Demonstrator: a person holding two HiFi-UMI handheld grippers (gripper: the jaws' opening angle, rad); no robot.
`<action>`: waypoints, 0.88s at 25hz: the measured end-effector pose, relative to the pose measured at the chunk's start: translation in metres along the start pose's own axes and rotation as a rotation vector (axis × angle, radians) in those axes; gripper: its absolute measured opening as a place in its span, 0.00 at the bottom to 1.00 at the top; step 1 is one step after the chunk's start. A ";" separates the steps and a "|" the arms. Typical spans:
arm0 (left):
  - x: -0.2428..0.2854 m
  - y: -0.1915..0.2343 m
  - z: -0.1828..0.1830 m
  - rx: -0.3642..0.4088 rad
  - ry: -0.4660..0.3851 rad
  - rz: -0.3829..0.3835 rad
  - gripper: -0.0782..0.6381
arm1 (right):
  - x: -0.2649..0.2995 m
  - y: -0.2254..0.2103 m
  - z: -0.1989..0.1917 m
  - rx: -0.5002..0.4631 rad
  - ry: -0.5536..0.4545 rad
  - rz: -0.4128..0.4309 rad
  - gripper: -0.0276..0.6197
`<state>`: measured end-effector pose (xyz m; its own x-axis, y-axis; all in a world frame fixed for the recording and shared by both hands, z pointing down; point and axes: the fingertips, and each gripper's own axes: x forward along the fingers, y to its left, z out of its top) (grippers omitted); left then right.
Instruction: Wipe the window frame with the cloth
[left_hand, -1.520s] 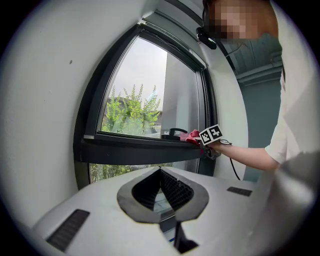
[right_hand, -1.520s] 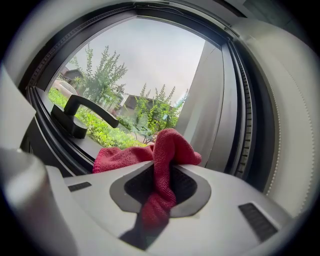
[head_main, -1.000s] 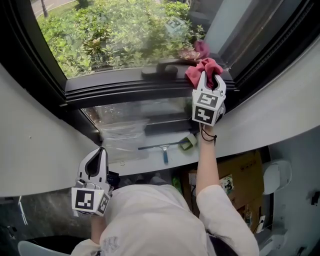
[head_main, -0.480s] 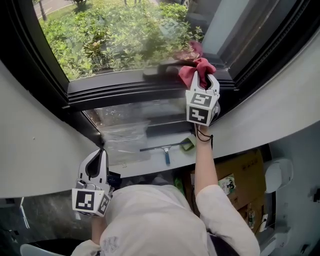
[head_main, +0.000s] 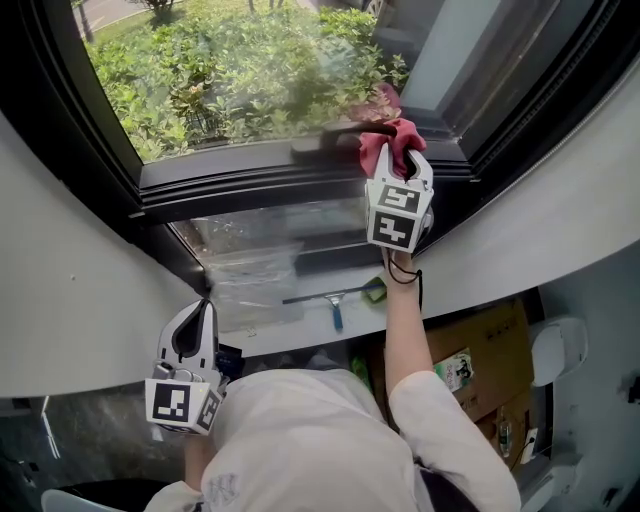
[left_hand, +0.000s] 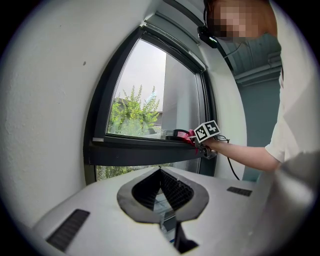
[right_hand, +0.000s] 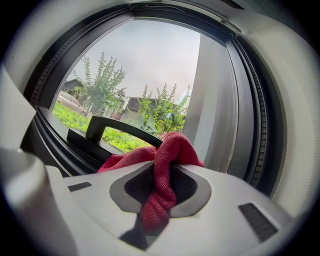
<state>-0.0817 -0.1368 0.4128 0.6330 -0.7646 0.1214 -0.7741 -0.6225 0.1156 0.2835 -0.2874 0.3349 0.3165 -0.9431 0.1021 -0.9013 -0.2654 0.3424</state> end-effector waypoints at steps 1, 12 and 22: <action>0.000 0.001 0.000 0.000 0.001 0.002 0.12 | 0.000 0.001 0.000 0.010 0.000 -0.007 0.15; 0.006 -0.009 0.000 0.003 0.004 -0.023 0.12 | -0.002 0.006 0.003 0.053 -0.013 -0.036 0.15; 0.002 -0.016 0.000 0.002 0.001 0.007 0.12 | -0.004 0.006 0.004 0.043 -0.085 0.053 0.15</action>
<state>-0.0678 -0.1284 0.4112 0.6277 -0.7687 0.1231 -0.7784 -0.6176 0.1127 0.2755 -0.2865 0.3329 0.2430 -0.9693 0.0389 -0.9285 -0.2208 0.2984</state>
